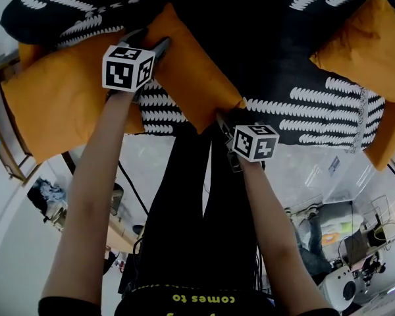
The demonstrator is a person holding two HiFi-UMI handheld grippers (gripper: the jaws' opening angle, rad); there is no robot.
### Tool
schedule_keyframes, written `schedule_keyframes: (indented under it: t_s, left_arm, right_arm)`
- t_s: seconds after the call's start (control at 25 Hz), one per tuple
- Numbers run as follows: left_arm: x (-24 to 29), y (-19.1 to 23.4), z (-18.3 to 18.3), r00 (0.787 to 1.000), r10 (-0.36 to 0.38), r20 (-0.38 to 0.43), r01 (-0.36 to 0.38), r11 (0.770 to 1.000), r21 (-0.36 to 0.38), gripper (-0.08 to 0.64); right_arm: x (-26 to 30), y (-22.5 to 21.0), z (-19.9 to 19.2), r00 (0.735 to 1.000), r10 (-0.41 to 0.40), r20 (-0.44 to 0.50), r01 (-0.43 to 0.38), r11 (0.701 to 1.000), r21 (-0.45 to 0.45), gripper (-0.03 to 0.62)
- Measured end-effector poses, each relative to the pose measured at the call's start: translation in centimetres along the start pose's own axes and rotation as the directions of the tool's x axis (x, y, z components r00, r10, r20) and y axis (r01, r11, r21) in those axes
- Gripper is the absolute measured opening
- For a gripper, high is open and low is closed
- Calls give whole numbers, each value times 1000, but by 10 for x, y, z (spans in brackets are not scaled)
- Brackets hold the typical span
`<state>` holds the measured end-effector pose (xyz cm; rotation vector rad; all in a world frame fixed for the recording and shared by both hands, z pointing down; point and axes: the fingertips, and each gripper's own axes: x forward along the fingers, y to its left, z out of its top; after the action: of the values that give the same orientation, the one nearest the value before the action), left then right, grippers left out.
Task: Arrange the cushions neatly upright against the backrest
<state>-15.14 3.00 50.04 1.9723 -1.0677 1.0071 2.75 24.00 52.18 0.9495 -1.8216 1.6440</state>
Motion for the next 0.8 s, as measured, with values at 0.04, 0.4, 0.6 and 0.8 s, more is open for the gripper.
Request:
schedule_keyframes:
  t_s: [0.04,0.4,0.6,0.8]
  left_arm:
    - [-3,1,-1,1000,11,-10,-11,1000,-12,256]
    - [-29,-24,13,993,42,107,-24,986,-165,195]
    - [-37,-38,54,966,61,250,6,966,-259,195]
    - [-29,-63,97,912,80,403,51,951,-304,195]
  right_arm:
    - [-2,1,2,1000,1,4,-1,1000,-2,181]
    - [-55,-29,54,991,-48,123,61,992,-107,135]
    - [-96,-52,138,966,-90,241,162,941,-296,135]
    - [-132,-84,241,891,-195,411,386,802,-456,135]
